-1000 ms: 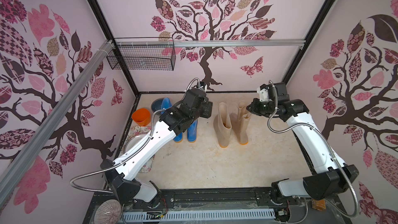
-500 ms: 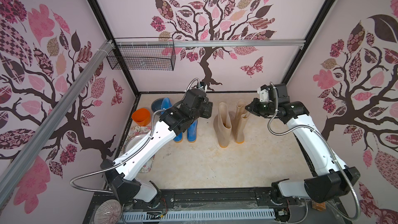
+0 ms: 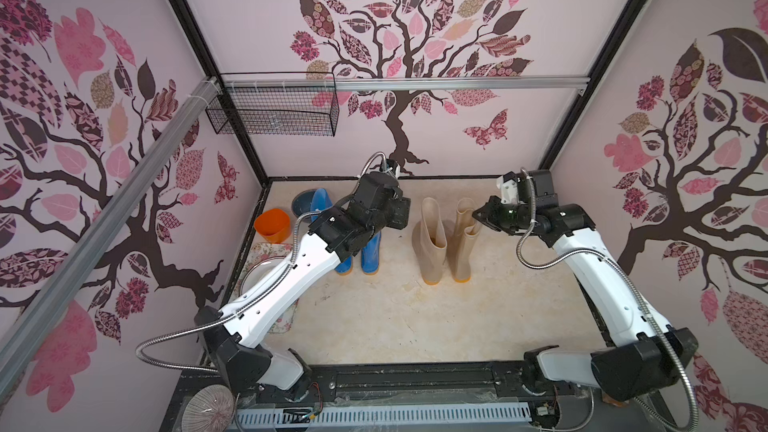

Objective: Match and arrange rain boots in pairs
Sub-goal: Adjust a pair of rain boots at the center of the board.

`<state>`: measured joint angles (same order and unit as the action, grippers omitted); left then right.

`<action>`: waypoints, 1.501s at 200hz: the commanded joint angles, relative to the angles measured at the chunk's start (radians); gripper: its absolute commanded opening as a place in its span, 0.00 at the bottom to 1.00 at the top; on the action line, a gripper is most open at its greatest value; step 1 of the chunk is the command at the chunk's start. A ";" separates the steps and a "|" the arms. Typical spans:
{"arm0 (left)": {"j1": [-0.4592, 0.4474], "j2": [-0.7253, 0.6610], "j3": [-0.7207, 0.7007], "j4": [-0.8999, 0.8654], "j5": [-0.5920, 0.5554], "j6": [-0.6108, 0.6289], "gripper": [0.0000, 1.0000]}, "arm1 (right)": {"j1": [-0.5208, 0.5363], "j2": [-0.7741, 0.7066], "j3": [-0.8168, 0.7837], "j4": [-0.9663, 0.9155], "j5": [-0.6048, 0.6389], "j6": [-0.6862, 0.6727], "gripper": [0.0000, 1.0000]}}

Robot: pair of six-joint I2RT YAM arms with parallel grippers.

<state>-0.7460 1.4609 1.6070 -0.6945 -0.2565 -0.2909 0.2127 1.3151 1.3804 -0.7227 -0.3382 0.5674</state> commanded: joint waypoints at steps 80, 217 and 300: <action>0.003 -0.015 -0.033 0.019 0.003 -0.010 0.62 | -0.001 -0.083 -0.035 0.055 0.033 -0.029 0.51; 0.004 -0.019 -0.032 0.018 -0.022 0.006 0.62 | -0.001 -0.057 0.023 0.052 0.165 -0.206 1.00; 0.003 -0.022 -0.028 0.012 -0.028 0.013 0.63 | 0.000 -0.053 0.018 0.069 0.243 -0.274 1.00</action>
<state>-0.7460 1.4570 1.5936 -0.6914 -0.2691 -0.2867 0.2127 1.2655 1.3552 -0.6651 -0.1425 0.3275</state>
